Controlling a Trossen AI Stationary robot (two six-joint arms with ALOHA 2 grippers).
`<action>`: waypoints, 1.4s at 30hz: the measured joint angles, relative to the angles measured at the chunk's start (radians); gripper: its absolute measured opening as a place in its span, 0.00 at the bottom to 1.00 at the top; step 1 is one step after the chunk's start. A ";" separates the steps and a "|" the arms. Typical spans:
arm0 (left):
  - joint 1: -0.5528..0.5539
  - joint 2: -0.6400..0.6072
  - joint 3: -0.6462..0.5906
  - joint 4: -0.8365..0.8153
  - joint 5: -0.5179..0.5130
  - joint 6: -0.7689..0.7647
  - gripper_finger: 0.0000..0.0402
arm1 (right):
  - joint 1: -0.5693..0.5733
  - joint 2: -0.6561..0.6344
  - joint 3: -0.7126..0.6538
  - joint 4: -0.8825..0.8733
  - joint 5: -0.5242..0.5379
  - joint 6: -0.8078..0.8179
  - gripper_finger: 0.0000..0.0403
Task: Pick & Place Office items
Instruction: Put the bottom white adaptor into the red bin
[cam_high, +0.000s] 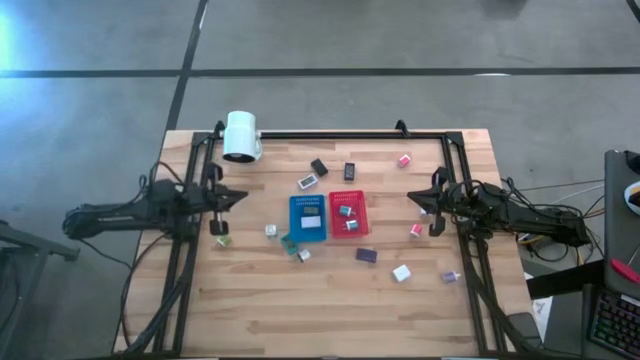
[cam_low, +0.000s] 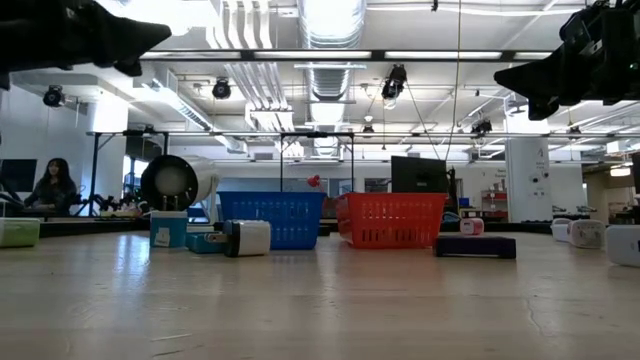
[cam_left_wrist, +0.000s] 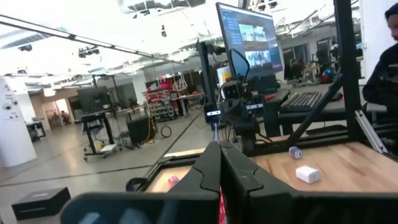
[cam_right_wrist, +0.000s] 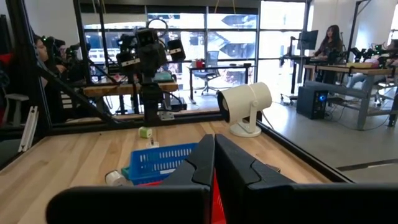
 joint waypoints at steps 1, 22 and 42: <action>0.001 -0.022 -0.010 -0.011 0.000 0.009 0.00 | 0.000 0.000 0.000 0.000 0.000 0.000 0.02; 0.019 -0.167 -0.125 -0.225 -0.006 0.137 0.00 | 0.000 0.000 -0.002 0.000 0.002 -0.015 0.02; 0.121 -0.164 -0.135 -0.209 0.066 0.077 0.00 | 0.000 0.000 -0.006 0.002 0.002 -0.035 0.02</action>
